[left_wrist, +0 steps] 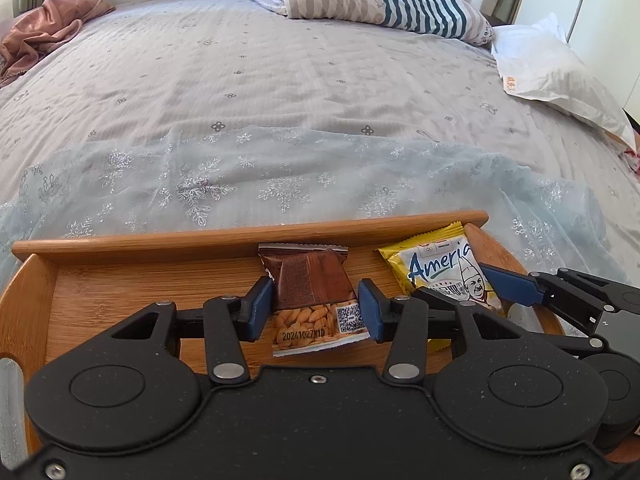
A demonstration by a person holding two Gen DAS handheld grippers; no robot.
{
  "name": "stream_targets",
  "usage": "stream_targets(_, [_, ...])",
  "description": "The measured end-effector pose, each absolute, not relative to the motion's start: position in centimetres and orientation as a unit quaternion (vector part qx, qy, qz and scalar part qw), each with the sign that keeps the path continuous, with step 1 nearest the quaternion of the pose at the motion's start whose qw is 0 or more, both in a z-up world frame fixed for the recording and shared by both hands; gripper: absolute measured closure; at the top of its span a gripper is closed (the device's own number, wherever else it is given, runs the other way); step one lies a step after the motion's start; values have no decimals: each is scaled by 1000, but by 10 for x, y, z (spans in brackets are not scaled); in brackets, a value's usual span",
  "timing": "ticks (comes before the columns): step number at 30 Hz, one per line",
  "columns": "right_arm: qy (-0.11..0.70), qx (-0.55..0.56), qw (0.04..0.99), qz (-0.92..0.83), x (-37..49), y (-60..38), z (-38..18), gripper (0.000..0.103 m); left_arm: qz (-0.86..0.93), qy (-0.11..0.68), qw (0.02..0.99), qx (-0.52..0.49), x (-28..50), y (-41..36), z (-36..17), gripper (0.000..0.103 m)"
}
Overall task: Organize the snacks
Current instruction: 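Place the almond bar on the tray with the left tool while the right tool places the America packet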
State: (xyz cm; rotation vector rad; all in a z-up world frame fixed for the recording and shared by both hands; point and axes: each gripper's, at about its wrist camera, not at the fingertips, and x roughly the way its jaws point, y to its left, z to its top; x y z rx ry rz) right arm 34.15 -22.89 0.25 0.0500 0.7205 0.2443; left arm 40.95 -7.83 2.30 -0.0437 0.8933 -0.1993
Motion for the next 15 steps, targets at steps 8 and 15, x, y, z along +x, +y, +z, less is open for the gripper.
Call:
stream_targets(8, [338,23,935,105,332,-231,11,25,-89,423,902,-19,403,-75,33,38])
stream_targets(15, [313,44,942,108,303,-245,36,16,-88,399,912,-28,369,-58,60,15])
